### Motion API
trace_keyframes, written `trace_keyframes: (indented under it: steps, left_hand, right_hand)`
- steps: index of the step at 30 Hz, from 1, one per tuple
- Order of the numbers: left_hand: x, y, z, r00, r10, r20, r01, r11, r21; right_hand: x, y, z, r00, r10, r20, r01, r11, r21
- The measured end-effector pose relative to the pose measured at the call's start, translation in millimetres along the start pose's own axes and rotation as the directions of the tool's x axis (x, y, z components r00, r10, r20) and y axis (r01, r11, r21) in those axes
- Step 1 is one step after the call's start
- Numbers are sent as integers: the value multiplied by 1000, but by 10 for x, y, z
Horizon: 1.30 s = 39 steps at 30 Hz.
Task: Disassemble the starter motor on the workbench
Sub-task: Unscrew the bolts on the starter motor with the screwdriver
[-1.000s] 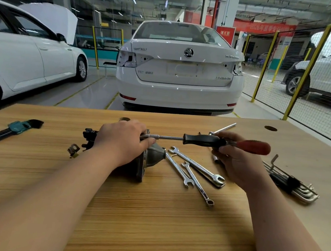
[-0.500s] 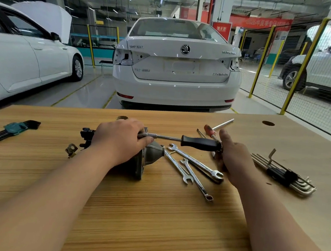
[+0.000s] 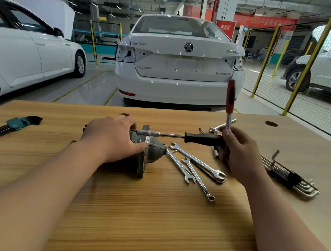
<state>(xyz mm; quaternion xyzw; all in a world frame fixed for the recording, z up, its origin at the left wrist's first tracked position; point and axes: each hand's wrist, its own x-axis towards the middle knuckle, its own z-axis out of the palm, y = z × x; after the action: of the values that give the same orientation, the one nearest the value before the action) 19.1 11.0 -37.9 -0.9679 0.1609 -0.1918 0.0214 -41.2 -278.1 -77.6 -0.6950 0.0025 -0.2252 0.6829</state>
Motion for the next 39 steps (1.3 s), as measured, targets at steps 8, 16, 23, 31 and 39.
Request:
trace_keyframes:
  steps: [8, 16, 23, 31, 39]
  left_hand:
    - [-25, 11, 17, 999, 16, -29, -17, 1000, -22]
    - [15, 214, 8, 990, 138, 9, -138, 990, -31]
    - [-26, 254, 18, 993, 104, -59, -104, 995, 7]
    - [-30, 284, 36, 992, 76, -97, -75, 997, 6]
    - [77, 222, 7, 993, 108, 55, -107, 994, -20]
  right_hand:
    - [55, 133, -4, 983, -109, 148, 104, 994, 42]
    - [81, 132, 17, 988, -92, 124, 82, 993, 84]
    - [110, -65, 130, 996, -86, -27, 71, 932, -357]
    - [520, -224, 96, 725, 671, 157, -634, 739, -230]
    - [412, 79, 134, 826, 562, 54, -564, 818, 112]
